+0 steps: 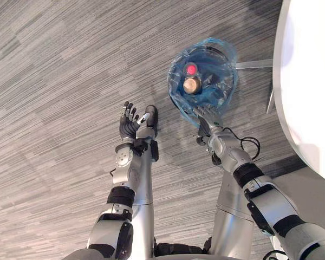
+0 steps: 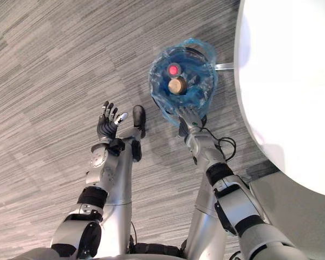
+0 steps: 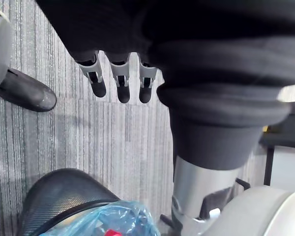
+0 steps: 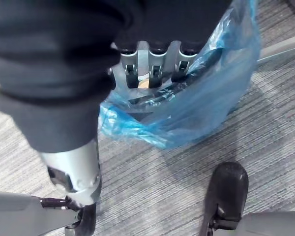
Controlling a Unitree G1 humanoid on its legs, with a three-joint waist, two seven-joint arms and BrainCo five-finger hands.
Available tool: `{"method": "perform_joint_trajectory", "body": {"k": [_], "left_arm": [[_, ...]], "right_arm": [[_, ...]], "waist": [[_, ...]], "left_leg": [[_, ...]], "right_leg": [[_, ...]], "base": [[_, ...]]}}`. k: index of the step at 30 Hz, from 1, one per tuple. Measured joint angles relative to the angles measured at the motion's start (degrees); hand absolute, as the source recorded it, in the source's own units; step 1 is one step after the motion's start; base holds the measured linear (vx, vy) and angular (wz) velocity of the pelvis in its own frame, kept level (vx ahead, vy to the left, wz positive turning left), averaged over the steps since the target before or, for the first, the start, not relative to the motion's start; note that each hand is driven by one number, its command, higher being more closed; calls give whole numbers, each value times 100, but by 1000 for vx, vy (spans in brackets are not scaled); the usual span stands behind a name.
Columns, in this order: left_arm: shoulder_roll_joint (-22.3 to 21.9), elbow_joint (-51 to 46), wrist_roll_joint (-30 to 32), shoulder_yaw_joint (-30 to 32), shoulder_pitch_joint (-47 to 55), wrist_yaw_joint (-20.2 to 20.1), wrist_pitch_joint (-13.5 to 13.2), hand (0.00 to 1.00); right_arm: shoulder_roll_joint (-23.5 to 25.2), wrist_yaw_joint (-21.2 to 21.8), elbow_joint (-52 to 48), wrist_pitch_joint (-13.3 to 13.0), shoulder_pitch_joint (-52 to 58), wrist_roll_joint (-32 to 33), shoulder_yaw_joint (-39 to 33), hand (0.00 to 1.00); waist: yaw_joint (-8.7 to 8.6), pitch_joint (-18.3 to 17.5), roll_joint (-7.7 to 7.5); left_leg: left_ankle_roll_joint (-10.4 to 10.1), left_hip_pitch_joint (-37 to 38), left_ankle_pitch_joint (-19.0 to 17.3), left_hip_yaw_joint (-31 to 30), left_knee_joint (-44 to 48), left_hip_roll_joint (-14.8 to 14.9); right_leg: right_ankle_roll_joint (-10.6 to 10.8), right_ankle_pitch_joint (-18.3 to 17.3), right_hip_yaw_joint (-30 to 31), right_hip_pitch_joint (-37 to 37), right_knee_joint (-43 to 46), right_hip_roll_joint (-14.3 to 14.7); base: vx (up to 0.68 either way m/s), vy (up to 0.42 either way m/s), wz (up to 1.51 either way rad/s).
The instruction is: Gather rubbish on tea table into small bin, then transfer packed bag to large trash can.
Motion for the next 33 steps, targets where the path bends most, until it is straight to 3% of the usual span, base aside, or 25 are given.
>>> {"method": "perform_joint_trajectory", "body": {"k": [7,15,24,29,33], "left_arm": [[-123,-14,1,-2,2,-4,0,0],[-124,-14,0,0,7,-3,0,0],[-93,-224,24,110,306,-23,57,0],[76,-667,55,109,770,-85,209,0],[122,-916,155,80,1235,-235,290,0]], "right_arm": [[0,-30,231,-35,3,504,69,100],[10,-270,92,-136,-43,939,106,100],[338,-245,-3222,-142,935,1968,-17,100],[676,29,-4308,-128,1898,2314,-180,100],[919,374,-4800,-127,2678,2549,-224,100]], "waist": [[101,0,2],[102,-1,2],[-106,-5,-9],[-207,-1,-125],[-217,-5,-188]], "left_leg": [[-9,-27,-24,-13,129,-8],[-14,-9,-24,1,146,10],[-20,515,-174,47,383,135],[-26,1141,-175,182,133,206],[-28,2007,-170,300,-270,305]], "right_leg": [[-20,-71,-13,-6,143,-49],[-20,-70,-12,2,168,-49],[-15,-73,24,588,180,48],[1,-66,51,1154,-67,108],[41,-41,-91,2038,-578,195]], "base": [[-2,6,2],[-22,12,0],[-25,22,-8],[-43,11,-9],[-17,-6,-15]]}}
